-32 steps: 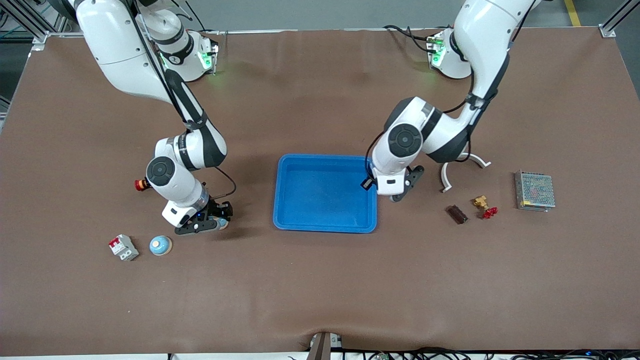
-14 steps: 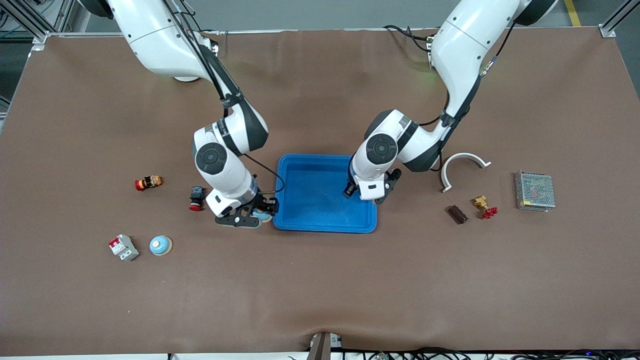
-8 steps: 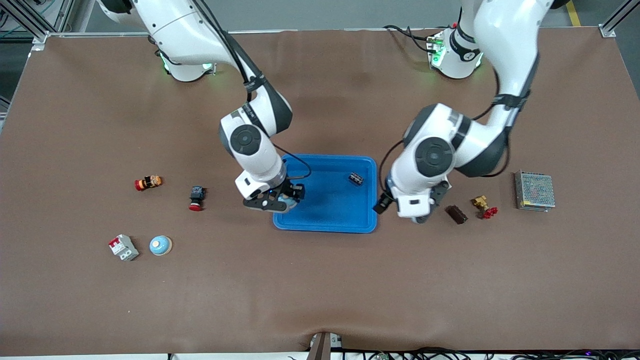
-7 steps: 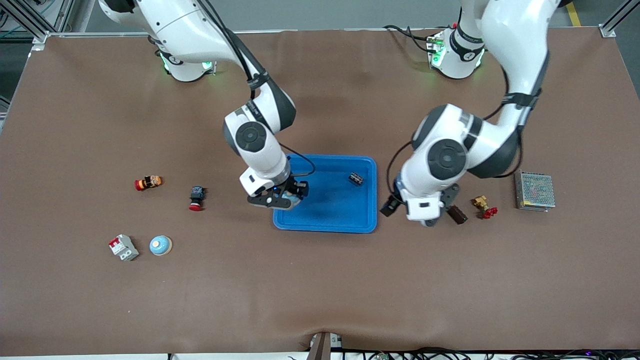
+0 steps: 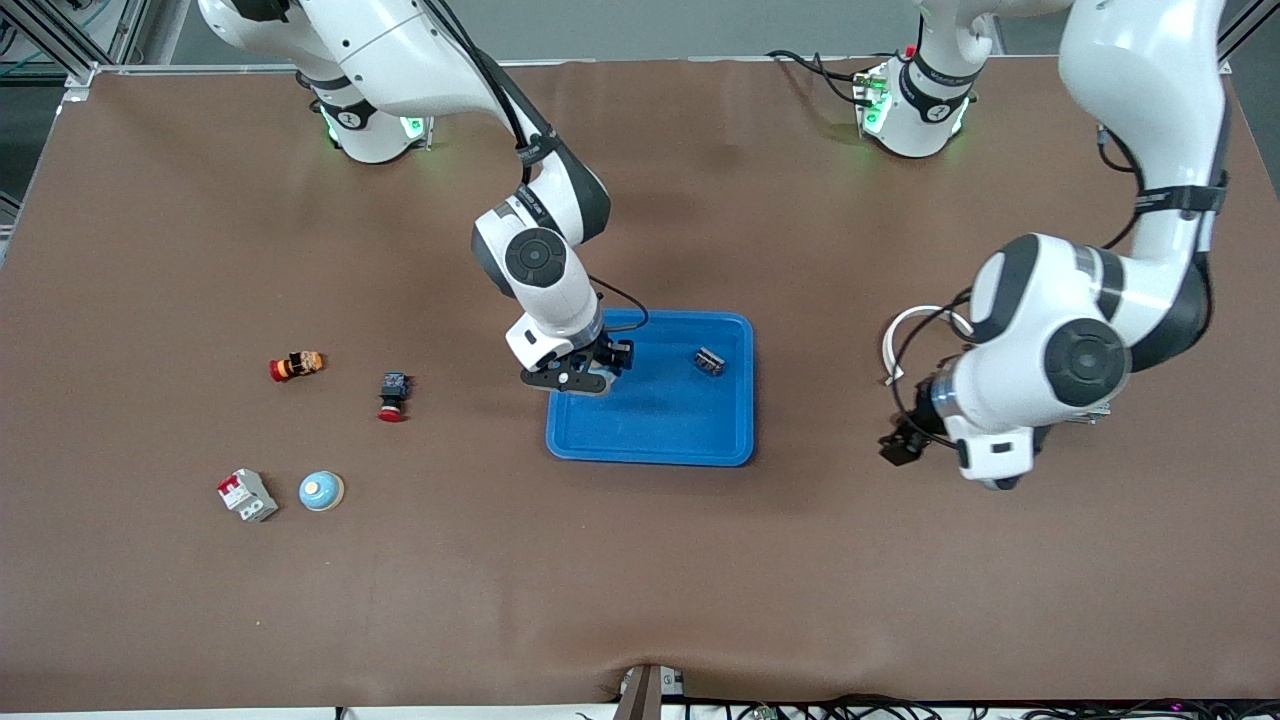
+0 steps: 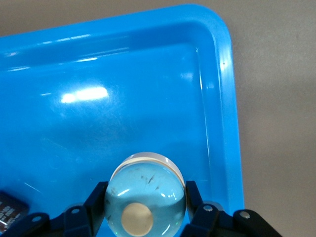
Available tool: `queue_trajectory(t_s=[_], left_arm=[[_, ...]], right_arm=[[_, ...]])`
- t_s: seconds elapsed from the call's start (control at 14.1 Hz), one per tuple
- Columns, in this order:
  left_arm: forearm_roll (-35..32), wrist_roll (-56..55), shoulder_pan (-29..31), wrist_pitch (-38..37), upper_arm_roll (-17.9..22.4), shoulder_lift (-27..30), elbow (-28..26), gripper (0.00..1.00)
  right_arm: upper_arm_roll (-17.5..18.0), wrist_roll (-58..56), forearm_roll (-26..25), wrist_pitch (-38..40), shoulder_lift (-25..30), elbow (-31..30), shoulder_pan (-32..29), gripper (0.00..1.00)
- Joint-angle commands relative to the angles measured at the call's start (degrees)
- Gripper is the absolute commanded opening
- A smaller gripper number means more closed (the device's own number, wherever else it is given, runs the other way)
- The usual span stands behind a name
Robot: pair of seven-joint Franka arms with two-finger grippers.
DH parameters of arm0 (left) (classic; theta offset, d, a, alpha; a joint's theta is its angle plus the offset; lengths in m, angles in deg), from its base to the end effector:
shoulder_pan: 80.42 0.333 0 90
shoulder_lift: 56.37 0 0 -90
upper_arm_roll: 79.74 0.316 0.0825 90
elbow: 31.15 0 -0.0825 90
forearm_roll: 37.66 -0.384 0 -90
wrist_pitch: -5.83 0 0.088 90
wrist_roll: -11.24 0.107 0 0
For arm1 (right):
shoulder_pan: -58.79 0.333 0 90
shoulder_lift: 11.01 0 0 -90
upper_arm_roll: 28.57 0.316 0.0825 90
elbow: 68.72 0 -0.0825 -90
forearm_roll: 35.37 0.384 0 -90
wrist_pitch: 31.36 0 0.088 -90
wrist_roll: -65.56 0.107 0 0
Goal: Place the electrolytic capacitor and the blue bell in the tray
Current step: 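Open the left gripper over the tray and reach the second capacitor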
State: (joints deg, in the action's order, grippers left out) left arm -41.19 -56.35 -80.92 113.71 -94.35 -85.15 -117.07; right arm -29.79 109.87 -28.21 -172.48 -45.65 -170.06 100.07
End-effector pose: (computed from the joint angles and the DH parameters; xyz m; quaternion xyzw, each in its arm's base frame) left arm 0.6658 -0.1480 0.3767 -0.8948 -0.4422 0.0602 0.0093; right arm 0.5128 0.4326 0.2287 -0.9950 0.0816 -0.0096 0.0565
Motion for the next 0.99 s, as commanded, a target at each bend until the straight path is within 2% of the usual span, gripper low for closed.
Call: queue_trajectory(t_s=[0.0, 0.28, 0.71, 0.92], left_arm=[[-1.66, 3.06, 3.56, 0.14, -0.68, 1.97, -3.10, 1.00], [-1.66, 9.58, 8.84, 4.08, -0.95, 2.94, -7.84, 1.00], [-2.53, 10.11, 10.51, 15.68, -0.86, 4.26, -17.60, 1.00], [-2.62, 10.11, 10.69, 20.35, -0.77, 3.04, -19.98, 1.00]], right_arm=[[-0.71, 1.04, -0.39, -0.56, 0.45, -0.97, 1.09, 0.47], [-0.63, 1.04, -0.39, -0.73, 0.19, -0.88, 1.70, 0.47], [-0.63, 1.13, -0.39, -3.80, -1.74, -0.79, 2.84, 0.47], [-0.63, 1.04, -0.39, -5.39, -2.54, -0.70, 3.19, 0.47]])
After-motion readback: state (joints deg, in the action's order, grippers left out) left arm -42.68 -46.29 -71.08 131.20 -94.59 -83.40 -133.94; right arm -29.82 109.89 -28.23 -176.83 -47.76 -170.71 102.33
